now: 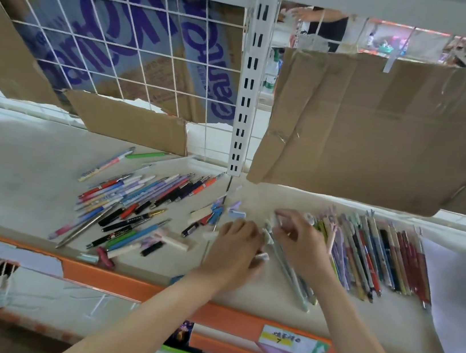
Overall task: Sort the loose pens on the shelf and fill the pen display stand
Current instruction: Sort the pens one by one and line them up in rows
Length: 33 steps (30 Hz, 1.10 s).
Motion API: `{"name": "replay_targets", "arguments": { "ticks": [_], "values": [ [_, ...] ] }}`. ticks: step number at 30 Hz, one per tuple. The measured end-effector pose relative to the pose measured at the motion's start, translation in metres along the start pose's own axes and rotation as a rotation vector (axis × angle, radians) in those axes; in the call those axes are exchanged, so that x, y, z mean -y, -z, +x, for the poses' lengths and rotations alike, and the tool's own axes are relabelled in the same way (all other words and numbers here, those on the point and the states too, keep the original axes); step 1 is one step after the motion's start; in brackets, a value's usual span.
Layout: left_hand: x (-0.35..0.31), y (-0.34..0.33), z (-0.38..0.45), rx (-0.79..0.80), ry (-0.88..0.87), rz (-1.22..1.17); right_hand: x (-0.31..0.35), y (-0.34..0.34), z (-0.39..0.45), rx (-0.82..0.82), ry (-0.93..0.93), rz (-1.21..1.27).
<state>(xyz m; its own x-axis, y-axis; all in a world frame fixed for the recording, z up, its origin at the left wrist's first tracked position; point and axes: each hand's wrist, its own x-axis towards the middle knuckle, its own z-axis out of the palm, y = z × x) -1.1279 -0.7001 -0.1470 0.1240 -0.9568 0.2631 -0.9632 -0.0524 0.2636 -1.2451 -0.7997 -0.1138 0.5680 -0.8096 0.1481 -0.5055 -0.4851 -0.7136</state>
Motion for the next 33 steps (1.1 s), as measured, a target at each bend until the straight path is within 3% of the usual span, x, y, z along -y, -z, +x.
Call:
{"name": "replay_targets", "arguments": {
  "ticks": [3, 6, 10, 17, 22, 28, 33],
  "values": [
    [0.021, 0.008, -0.01, -0.093, 0.012, 0.008, 0.001, -0.015, -0.003, 0.103, 0.147, -0.102],
    [0.036, 0.017, -0.019, -0.096, 0.066, 0.017, -0.003, -0.026, -0.003, 0.17, 0.256, -0.365],
    [0.048, 0.019, -0.029, -0.097, 0.068, -0.013, -0.009, -0.028, -0.002, 0.16, 0.182, -0.542],
    [0.049, 0.026, -0.037, -0.088, 0.073, -0.148, -0.026, -0.011, 0.009, 0.101, 0.029, -0.548],
    [0.067, 0.044, -0.043, -0.199, 0.214, -0.361, -0.005, -0.014, 0.005, 0.08, 0.032, -0.599],
    [0.141, 0.065, -0.024, -0.313, 0.554, -0.111, 0.029, -0.036, 0.002, 0.179, 0.172, -0.285],
    [0.16, 0.068, -0.002, -0.116, 0.625, 0.063, 0.042, -0.052, 0.006, 0.227, 0.212, -0.111]
  ]
}}
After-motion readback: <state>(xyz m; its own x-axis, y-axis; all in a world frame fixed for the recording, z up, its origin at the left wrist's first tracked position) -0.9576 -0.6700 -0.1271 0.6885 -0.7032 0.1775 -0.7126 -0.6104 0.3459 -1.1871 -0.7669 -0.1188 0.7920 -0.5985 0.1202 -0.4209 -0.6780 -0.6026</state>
